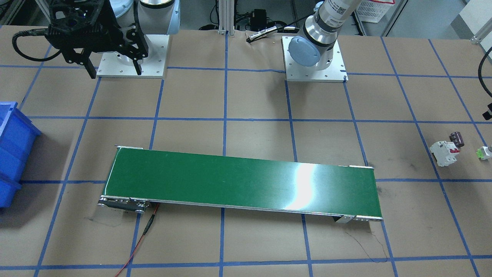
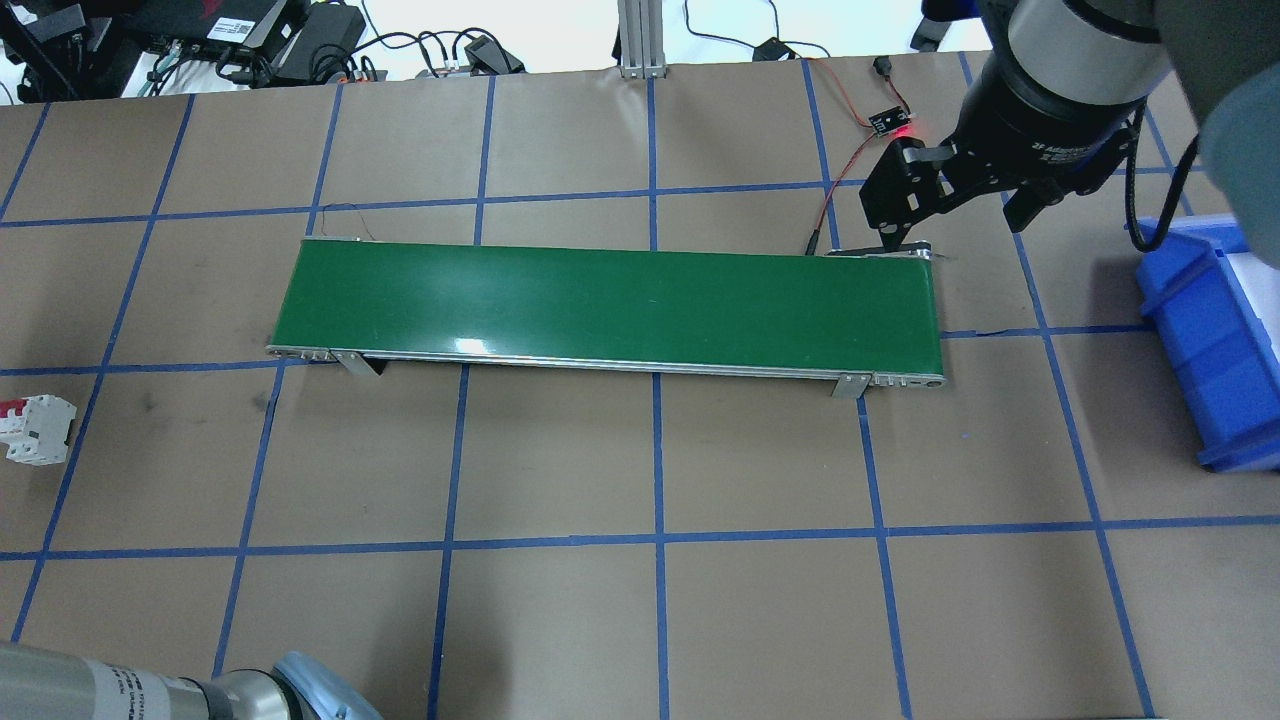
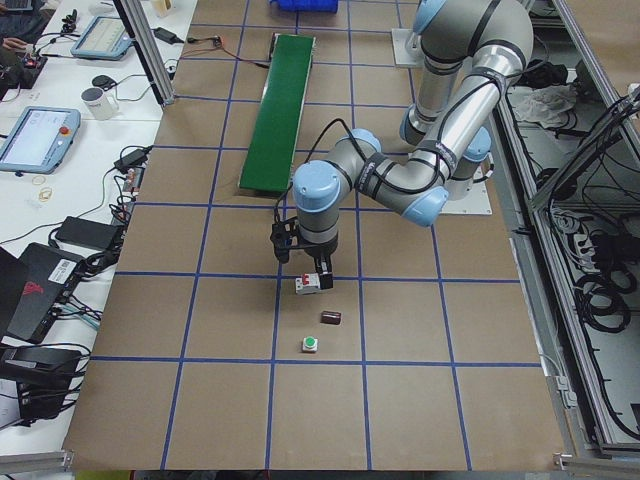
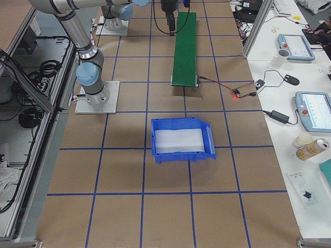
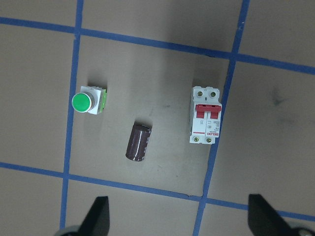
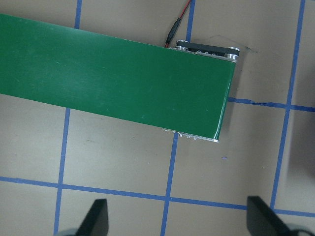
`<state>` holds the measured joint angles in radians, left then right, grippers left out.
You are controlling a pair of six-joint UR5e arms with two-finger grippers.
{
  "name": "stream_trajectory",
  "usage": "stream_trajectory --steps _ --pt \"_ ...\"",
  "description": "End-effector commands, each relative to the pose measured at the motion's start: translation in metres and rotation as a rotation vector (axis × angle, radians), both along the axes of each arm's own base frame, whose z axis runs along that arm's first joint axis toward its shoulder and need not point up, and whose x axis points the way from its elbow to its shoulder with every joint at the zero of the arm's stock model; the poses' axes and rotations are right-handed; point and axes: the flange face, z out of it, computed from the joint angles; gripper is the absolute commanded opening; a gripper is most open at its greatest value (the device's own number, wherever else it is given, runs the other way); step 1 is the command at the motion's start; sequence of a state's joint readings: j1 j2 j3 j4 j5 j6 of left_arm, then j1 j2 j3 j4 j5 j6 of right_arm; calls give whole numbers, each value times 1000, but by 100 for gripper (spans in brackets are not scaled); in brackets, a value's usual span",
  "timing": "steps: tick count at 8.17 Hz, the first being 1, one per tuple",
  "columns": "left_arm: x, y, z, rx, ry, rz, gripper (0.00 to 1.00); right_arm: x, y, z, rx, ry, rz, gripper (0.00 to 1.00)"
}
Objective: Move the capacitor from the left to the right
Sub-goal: 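Lower the left gripper onto the brown capacitor and close on it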
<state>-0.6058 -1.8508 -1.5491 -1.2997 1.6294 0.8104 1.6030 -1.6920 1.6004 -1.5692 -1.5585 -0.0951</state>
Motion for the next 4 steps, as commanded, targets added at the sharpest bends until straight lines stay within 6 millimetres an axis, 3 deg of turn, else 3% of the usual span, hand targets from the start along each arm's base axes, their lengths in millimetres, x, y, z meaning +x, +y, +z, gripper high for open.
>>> stream_trajectory --steps 1,3,4 --pt "37 -9 -40 -44 -44 -55 100 0 0 0 0 0 0 100" --pt "48 -5 -61 -19 -21 -91 100 0 0 -1 1 -2 0 100" --pt "53 -8 -62 -37 -57 -133 100 0 0 0 0 0 0 100"
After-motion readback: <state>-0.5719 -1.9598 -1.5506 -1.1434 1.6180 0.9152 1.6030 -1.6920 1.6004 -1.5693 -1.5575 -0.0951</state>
